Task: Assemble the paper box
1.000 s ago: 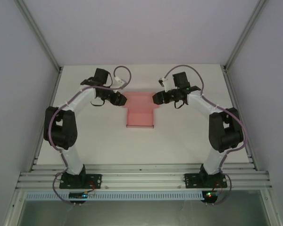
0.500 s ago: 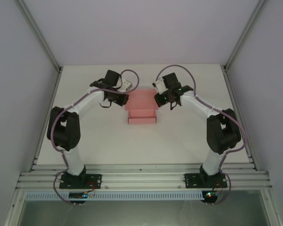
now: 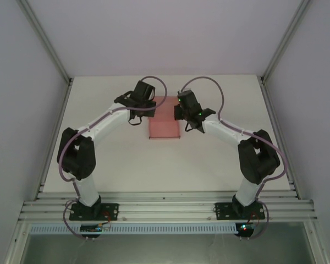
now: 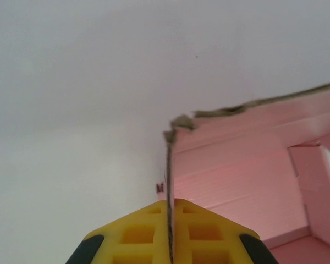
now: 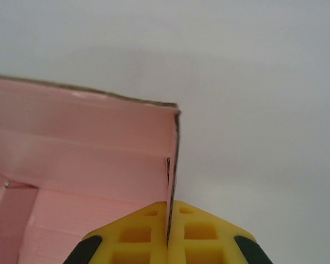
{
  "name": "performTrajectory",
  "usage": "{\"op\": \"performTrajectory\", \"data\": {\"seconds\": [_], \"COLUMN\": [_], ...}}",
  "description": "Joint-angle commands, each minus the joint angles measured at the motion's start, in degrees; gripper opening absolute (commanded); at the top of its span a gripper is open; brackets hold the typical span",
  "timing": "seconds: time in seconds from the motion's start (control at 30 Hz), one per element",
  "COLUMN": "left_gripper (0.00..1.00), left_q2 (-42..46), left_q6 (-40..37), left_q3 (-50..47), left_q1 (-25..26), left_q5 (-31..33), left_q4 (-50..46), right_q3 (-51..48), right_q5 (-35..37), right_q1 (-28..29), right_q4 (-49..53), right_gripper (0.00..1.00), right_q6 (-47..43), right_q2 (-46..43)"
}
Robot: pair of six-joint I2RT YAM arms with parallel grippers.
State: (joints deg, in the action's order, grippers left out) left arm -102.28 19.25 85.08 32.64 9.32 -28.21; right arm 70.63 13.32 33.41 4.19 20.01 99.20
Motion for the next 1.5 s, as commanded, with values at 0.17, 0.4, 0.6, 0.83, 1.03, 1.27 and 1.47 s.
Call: {"op": "performTrajectory", "data": {"seconds": [0.17, 0.4, 0.6, 0.83, 1.03, 1.27, 1.47], "left_gripper": [0.0, 0.0, 0.0, 0.01, 0.03, 0.05, 0.09], "left_q2": [3.5, 5.5, 7.2, 8.8, 9.8, 13.0, 14.3], "left_q6": [12.2, 12.6, 16.4, 14.0, 12.6, 10.7, 8.3], "left_q3": [-7.0, -16.1, -25.6, -30.3, -35.9, -41.1, -46.6], "left_q1": [0.7, 0.6, 1.1, 1.8, 3.4, 3.9, 6.0], "left_q5": [-4.1, -4.2, -5.8, -7.2, -9.4, -8.6, -8.6], "left_q4": [22.1, 34.3, 47.1, 48.8, 52.8, 51.8, 53.6], "right_q3": [-5.1, -12.5, -18.2, -22.6, -26.8, -30.5, -33.6], "right_q5": [-0.2, 4.1, 7.6, 10.1, 10.7, 9.6, 11.0], "right_q1": [1.8, 3.6, 5.2, 7.3, 8.4, 8.8, 10.6], "right_q4": [-22.0, -33.9, -40.4, -45.0, -47.4, -45.4, -44.1], "right_gripper": [0.0, 0.0, 0.0, 0.0, 0.0, 0.0, 0.0], "right_q6": [11.6, 6.9, 6.0, 5.2, 4.2, 3.0, 1.4], "right_q2": [1.1, 1.4, 1.2, 1.3, 0.5, -2.5, -4.1]}}
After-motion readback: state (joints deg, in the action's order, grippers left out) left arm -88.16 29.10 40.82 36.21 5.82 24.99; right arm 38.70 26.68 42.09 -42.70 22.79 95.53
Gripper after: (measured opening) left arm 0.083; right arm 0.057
